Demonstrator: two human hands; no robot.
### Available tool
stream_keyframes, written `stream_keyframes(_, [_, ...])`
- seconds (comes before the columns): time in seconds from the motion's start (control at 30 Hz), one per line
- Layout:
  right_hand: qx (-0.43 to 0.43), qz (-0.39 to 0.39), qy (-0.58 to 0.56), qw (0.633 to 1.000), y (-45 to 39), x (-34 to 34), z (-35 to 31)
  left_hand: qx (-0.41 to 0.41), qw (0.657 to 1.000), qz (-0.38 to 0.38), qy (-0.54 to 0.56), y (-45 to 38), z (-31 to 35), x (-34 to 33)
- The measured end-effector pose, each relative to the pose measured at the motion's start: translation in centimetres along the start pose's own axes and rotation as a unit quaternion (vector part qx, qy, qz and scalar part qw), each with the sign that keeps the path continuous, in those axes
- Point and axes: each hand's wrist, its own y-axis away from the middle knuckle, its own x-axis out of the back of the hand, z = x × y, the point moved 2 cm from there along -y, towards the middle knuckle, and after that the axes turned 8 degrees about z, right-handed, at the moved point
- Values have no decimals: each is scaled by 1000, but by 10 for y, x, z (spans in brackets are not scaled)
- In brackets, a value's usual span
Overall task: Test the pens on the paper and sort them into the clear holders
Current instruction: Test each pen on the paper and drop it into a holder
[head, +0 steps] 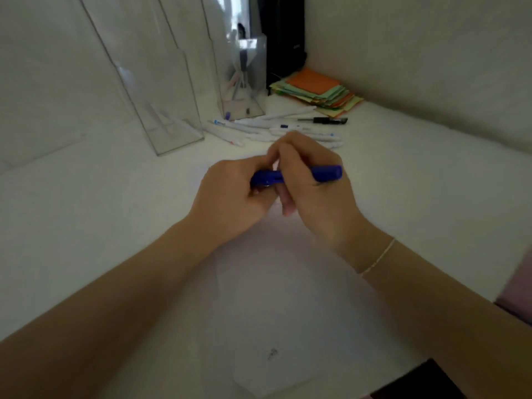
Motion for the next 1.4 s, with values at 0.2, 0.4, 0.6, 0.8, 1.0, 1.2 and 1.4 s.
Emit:
stream_keyframes(0.2, [5,15,183,983,8,106,-46,-60,992,-93,65,-18,86,-46])
stream_keyframes(0.4, [-33,293,245,924,77,249,-31,-189,963,-188,44,-4,174,-144])
stream_keyframes(0.6, [-159,423,267,851,152,318,53,-257,926,-272,-38,14,206,-201])
stream_keyframes(0.8, [-396,219,341,824,201,303,181,-257,935,-243,-36,20,198,-208])
stream_keyframes(1.0, [-517,130,302,790,222,289,245,-252,939,-232,-22,21,197,-209])
stream_keyframes(1.2, [-479,188,344,785,196,298,214,-258,942,-216,-12,21,196,-209])
stream_keyframes(1.4, [-175,391,353,832,108,290,89,-145,945,-272,105,4,200,-194])
